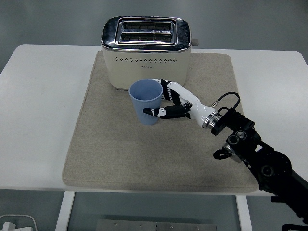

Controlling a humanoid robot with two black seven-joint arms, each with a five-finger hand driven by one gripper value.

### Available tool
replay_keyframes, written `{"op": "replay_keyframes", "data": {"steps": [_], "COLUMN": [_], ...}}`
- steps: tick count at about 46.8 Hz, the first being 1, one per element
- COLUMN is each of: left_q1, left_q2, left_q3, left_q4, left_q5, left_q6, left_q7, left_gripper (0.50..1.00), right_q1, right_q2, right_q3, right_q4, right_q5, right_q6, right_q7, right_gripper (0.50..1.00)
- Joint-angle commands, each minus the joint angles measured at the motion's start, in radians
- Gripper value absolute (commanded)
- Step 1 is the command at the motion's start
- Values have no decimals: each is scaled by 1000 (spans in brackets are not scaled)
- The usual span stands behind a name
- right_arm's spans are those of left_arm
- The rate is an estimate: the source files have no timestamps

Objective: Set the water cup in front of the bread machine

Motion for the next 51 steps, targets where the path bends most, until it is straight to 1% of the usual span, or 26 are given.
{"op": "replay_keyframes", "data": {"steps": [1,6,13,27,41,43,49,51], "left_q1": [0,0,0,0,1,0,0,0], "left_q2": [0,0,0,0,0,0,0,0], "left_q3": [0,0,0,0,0,0,0,0], "left_q4": [0,0,0,0,0,0,0,0], "left_q5": [0,0,0,0,0,0,0,0], "left_q6": [0,0,0,0,0,0,0,0], "left_q7": [0,0,0,0,0,0,0,0], "left_gripper": [999,999,999,999,999,999,999,996], "right_q1": [16,28,31,31,31,31,31,31], "right_q2": [3,19,22,23,23,23,23,23], "right_q3": [-1,-1,-1,-16,-19,-19,-19,-21], "right_q4": [-16,-41,-52,-61,-79,-86,-89,-89], "right_q5": [0,0,0,-28,-28,-28,-28,-28], "right_q6": [-4,-13,-15,-16,-18,-18,-18,-18], "right_q7": [2,8,11,45,45,45,45,45], "right_gripper": [500,500,500,500,500,533,664,701]}}
